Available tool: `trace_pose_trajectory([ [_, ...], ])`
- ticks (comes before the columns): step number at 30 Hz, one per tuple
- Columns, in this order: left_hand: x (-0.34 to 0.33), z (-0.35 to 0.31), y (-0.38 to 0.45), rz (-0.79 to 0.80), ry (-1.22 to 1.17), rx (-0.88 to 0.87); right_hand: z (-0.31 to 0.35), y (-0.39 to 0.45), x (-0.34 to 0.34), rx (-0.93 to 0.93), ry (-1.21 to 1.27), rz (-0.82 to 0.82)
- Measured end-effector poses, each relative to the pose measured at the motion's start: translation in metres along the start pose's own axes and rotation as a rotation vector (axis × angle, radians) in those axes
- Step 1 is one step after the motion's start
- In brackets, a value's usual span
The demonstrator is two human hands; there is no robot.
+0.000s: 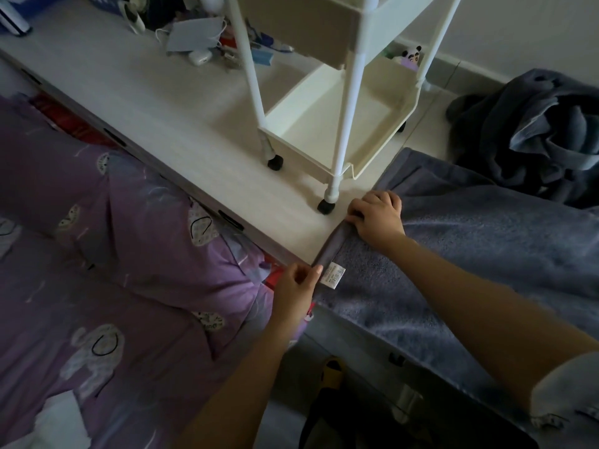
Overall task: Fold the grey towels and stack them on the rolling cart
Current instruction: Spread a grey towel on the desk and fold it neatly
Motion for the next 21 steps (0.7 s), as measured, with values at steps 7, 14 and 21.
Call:
trace_pose_trajectory([
  [7,0.017,0.003,0.0,0.124,0.08,-0.004,0.002,-0.005,-0.005,0.084,0.046,-0.028],
  [14,0.018,0.003,-0.006,0.205,0.144,0.022,0.004,-0.001,-0.001,0.027,0.019,-0.05],
  [21,0.024,0.013,0.004,-0.002,0.206,0.125,0.008,0.001,-0.004,-0.039,-0.059,-0.029],
])
Point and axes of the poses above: each hand's wrist, its own y-axis towards the middle knuckle, its own x-axis out of the back of the hand, z = x × y, the point moved 1 cm from there along y, towards the middle knuckle, and after that the axes turned 5 degrees about x, right-handed, at the moved point
